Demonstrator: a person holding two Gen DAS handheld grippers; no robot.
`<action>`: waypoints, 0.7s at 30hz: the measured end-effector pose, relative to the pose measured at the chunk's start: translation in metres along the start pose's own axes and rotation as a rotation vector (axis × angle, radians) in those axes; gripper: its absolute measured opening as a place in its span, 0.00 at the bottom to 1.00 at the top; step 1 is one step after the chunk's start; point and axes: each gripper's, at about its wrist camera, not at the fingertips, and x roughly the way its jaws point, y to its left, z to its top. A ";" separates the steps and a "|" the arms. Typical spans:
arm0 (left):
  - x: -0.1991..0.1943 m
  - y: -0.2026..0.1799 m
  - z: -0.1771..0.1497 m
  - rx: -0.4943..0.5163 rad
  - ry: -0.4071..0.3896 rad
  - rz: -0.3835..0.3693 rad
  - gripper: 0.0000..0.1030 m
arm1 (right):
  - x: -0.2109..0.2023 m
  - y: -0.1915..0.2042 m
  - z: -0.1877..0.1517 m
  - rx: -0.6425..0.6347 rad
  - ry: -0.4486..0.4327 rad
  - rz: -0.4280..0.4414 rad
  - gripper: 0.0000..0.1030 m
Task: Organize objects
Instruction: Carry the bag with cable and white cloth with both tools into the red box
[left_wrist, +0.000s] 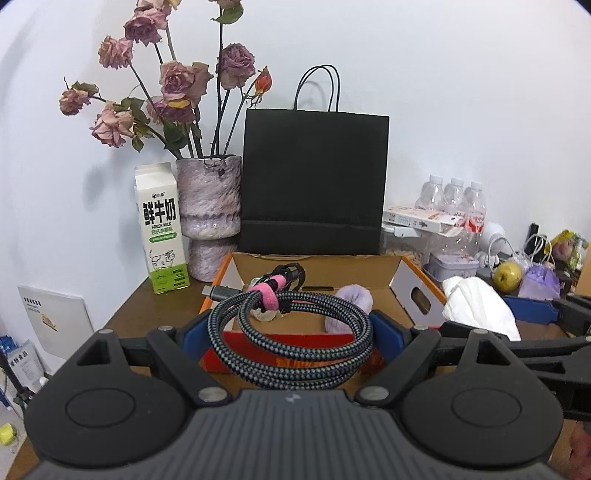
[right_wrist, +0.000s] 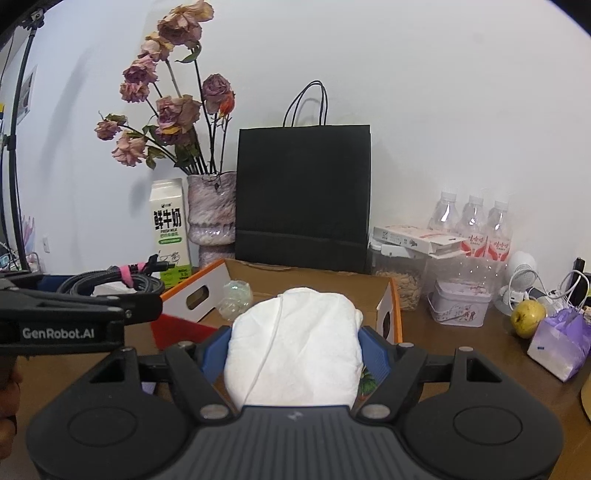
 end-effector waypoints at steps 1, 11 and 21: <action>0.004 0.000 0.002 -0.006 0.000 0.000 0.86 | 0.003 -0.002 0.002 0.001 0.000 0.003 0.71; 0.046 0.005 0.015 -0.029 0.017 -0.007 0.86 | 0.039 -0.016 0.019 -0.009 -0.002 0.007 0.71; 0.082 0.009 0.029 -0.019 0.005 -0.005 0.86 | 0.077 -0.034 0.032 -0.023 0.013 0.003 0.71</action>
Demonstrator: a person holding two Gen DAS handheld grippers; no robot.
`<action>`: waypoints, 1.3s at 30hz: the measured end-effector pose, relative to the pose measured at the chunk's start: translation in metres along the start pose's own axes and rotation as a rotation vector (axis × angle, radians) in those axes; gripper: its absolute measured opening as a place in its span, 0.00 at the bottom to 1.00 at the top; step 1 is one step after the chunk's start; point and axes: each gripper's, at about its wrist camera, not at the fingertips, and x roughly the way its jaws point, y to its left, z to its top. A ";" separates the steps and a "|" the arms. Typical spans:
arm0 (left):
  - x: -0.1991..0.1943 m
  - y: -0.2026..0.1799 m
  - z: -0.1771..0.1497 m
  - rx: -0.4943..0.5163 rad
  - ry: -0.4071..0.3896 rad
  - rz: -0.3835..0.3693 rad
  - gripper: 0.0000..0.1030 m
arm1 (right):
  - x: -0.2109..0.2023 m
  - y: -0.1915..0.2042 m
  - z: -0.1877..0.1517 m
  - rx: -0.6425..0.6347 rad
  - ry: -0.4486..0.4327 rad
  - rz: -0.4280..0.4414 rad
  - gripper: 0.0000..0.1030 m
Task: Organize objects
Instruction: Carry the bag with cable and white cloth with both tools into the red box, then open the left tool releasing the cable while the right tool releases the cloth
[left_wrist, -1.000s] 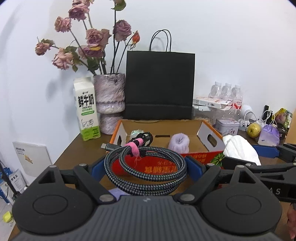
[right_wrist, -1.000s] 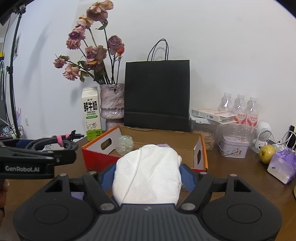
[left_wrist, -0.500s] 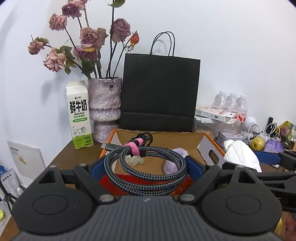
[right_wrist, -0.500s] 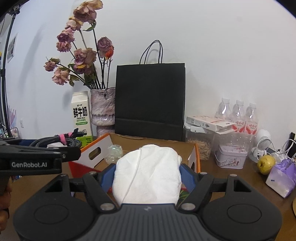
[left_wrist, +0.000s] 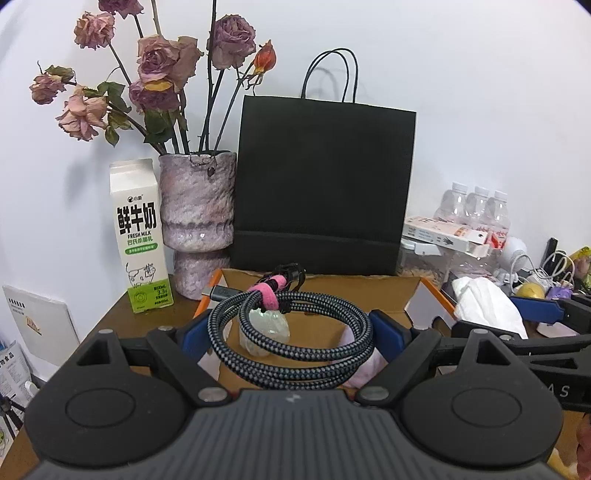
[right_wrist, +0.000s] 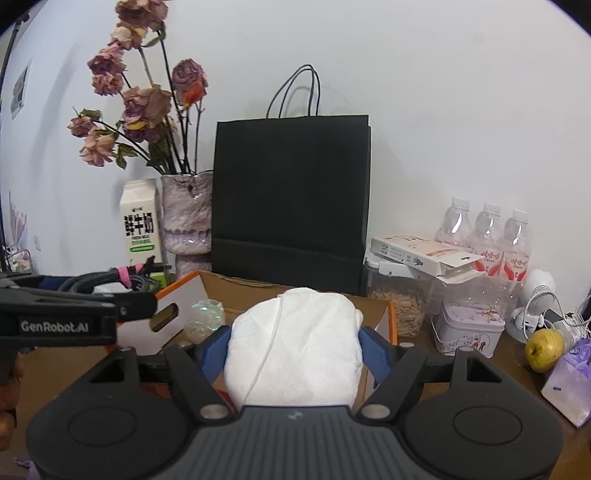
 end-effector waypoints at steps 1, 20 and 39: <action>0.004 0.000 0.002 0.000 -0.002 0.001 0.86 | 0.004 -0.002 0.001 -0.001 0.003 -0.001 0.71; 0.079 -0.001 0.005 0.010 0.060 0.031 0.86 | 0.084 -0.027 0.003 0.033 0.088 0.030 0.76; 0.076 0.005 0.003 -0.003 0.053 0.061 1.00 | 0.080 -0.026 0.002 0.029 0.073 0.000 1.00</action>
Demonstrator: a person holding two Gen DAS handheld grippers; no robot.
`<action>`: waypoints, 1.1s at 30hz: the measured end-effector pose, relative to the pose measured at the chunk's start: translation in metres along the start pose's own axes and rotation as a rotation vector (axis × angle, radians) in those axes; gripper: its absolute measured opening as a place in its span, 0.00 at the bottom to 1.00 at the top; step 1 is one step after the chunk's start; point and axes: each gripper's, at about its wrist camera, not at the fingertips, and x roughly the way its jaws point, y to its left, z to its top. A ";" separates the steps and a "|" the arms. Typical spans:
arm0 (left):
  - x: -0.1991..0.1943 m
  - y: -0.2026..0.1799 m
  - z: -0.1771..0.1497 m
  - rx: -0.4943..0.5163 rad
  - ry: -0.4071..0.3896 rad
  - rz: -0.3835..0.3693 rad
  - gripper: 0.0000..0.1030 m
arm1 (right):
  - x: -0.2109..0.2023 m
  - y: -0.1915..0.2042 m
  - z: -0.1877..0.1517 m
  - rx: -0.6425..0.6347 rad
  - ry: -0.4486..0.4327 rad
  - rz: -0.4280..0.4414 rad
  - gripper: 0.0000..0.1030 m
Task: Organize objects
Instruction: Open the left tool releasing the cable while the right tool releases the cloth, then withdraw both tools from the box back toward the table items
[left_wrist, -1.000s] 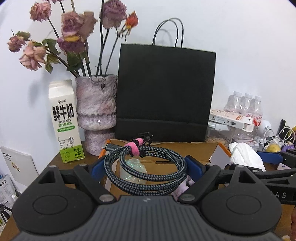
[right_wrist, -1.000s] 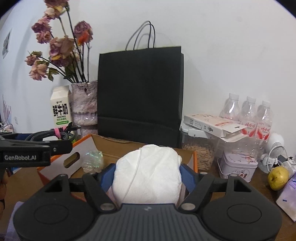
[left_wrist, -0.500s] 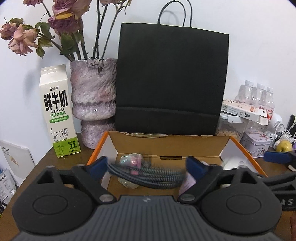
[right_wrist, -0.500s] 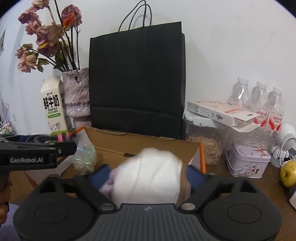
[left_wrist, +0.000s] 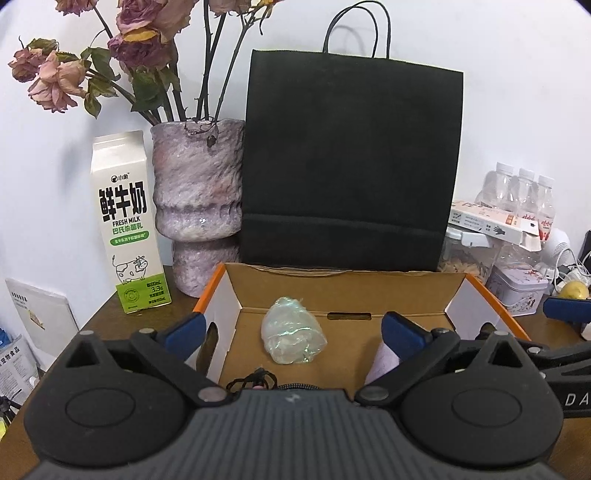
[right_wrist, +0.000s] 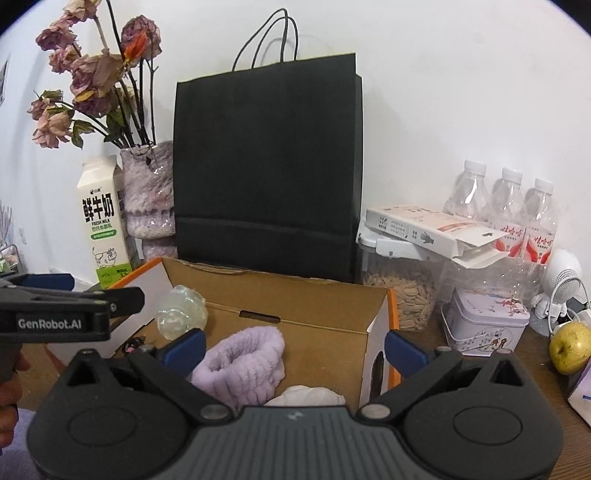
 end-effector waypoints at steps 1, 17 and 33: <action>-0.002 0.000 0.000 -0.002 -0.004 -0.003 1.00 | -0.002 0.000 0.001 -0.002 -0.003 0.000 1.00; -0.062 0.011 -0.009 -0.021 -0.070 -0.023 1.00 | -0.069 0.015 -0.002 -0.042 -0.097 0.029 1.00; -0.115 0.034 -0.054 0.000 -0.041 -0.020 1.00 | -0.132 0.031 -0.041 -0.070 -0.087 0.014 1.00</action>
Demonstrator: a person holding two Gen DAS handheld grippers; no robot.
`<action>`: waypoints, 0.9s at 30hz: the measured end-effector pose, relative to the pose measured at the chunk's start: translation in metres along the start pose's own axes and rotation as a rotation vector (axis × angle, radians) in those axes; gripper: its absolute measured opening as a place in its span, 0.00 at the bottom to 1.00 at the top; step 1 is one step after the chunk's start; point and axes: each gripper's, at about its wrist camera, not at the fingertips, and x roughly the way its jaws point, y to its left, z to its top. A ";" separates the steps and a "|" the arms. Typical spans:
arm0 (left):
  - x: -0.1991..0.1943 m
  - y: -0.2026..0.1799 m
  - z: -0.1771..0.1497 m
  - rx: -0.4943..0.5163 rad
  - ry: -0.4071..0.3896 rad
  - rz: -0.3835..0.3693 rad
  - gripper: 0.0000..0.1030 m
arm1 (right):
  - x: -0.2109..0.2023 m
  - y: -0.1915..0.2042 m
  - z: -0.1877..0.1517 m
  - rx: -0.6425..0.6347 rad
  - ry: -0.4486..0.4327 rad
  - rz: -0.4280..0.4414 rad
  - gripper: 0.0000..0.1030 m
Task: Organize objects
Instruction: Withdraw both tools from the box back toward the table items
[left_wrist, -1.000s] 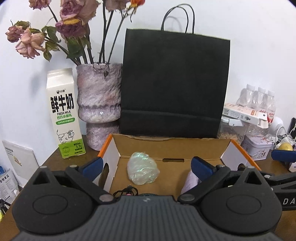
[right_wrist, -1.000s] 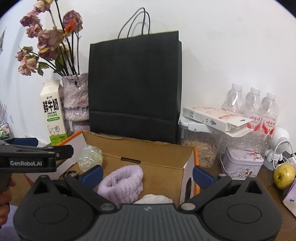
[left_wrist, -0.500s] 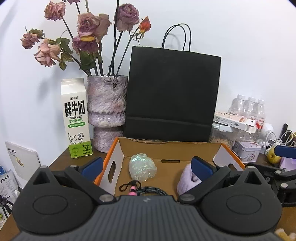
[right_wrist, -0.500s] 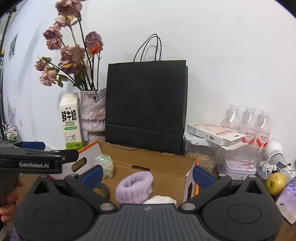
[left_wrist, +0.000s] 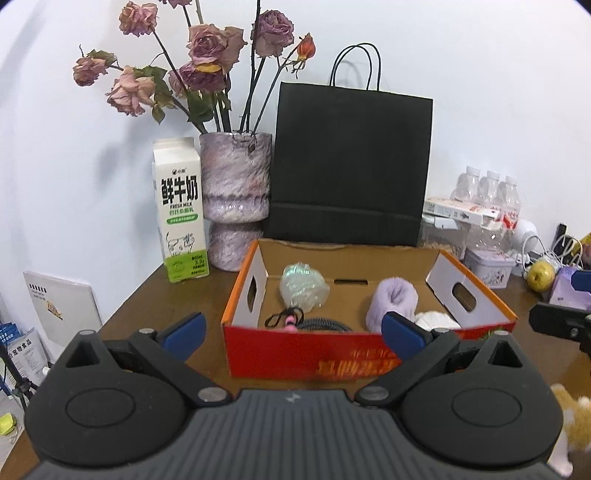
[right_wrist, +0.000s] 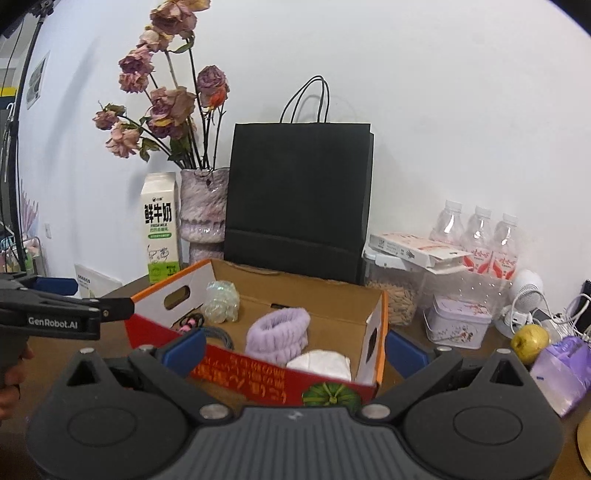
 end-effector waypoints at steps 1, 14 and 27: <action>-0.003 0.001 -0.003 0.001 0.000 -0.002 1.00 | -0.003 0.001 -0.002 0.001 0.000 0.002 1.00; -0.039 0.007 -0.035 0.019 0.019 -0.008 1.00 | -0.045 0.020 -0.037 -0.022 0.025 0.011 1.00; -0.077 0.009 -0.074 0.036 0.057 -0.035 1.00 | -0.080 0.031 -0.078 0.008 0.062 0.006 1.00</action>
